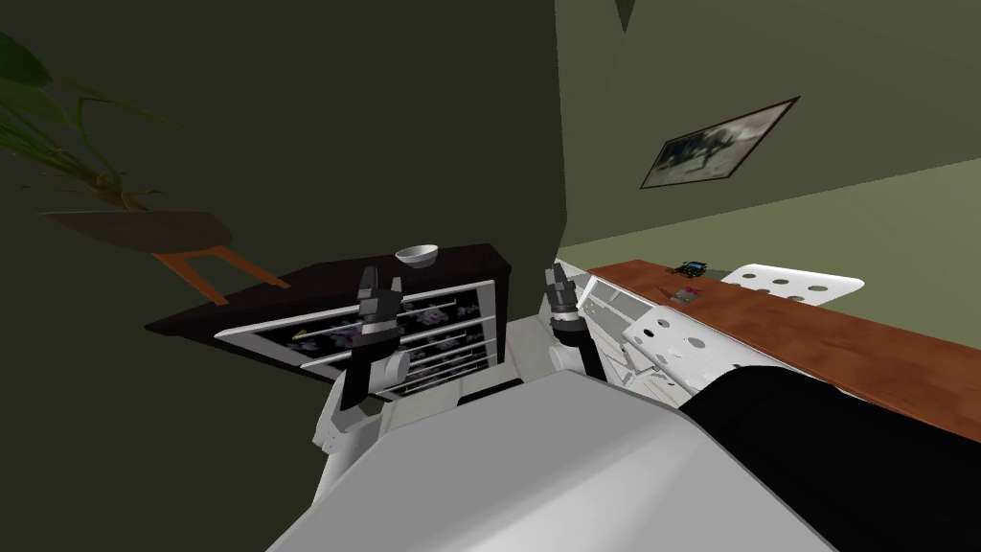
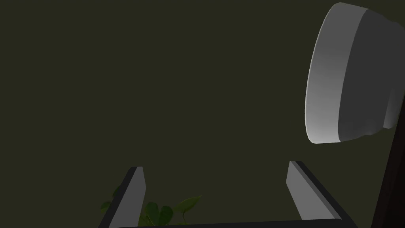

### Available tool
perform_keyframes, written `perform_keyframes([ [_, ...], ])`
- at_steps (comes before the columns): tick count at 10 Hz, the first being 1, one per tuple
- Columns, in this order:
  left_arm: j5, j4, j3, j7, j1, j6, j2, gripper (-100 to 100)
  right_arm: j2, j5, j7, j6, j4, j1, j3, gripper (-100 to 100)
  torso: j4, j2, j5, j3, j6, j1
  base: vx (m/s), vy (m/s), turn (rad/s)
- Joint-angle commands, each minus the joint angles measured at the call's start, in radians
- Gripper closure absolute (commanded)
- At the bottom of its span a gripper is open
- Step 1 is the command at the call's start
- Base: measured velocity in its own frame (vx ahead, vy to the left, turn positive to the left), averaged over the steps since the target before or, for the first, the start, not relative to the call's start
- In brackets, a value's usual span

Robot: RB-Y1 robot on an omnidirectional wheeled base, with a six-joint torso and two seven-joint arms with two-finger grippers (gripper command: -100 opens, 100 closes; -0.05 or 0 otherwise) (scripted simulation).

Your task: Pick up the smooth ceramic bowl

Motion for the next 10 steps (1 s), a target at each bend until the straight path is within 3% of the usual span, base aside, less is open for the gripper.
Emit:
perform_keyframes([
  [1,0.0,0.034,0.006,0.017,-0.05,0.05,0.025,-100,0.0,0.0,0.0,0.0,0.0,0.0,0.0,0,0.0,0.0,0.0,0.0,0.0,0.0,-0.036,0.03,0.087],
  [4,0.001,0.07,0.011,0.033,-0.14,0.129,0.049,-100,0.0,0.0,0.0,0.0,0.0,0.0,0.0,0,0.0,0.0,0.0,0.0,0.0,0.0,-0.032,0.027,0.054],
  [5,0.001,0.07,0.011,0.033,-0.14,0.142,0.049,-100,0.0,0.0,0.0,0.0,0.0,0.0,0.0,0,0.0,0.0,0.0,0.0,0.0,0.0,-0.01,0.013,-0.006],
  [6,0.003,0.111,0.015,0.049,-0.184,0.18,0.073,-100,0.0,0.0,0.0,0.0,0.0,0.0,0.0,0,0.0,-0.001,0.0,-0.001,0.0,-0.001,-0.014,0.02,0.122],
  [8,0.003,0.111,0.015,0.049,-0.206,0.21,0.073,-100,0.0,0.0,0.0,0.0,0.0,0.0,0.0,0,0.0,-0.001,0.0,-0.001,0.0,-0.001,-0.014,0.017,-0.004],
  [9,0.006,0.155,0.019,0.064,-0.251,0.25,0.095,-100,0.0,0.0,0.0,0.0,0.0,0.0,0.0,0,0.0,-0.001,0.0,-0.001,0.0,-0.001,-0.024,0.022,0.078],
  [10,0.006,0.155,0.019,0.064,-0.271,0.27,0.095,-100,0.0,0.0,0.0,0.0,0.0,0.0,0.0,0,0.0,-0.001,0.0,0.0,0.0,-0.001,-0.019,0.019,0.05],
])
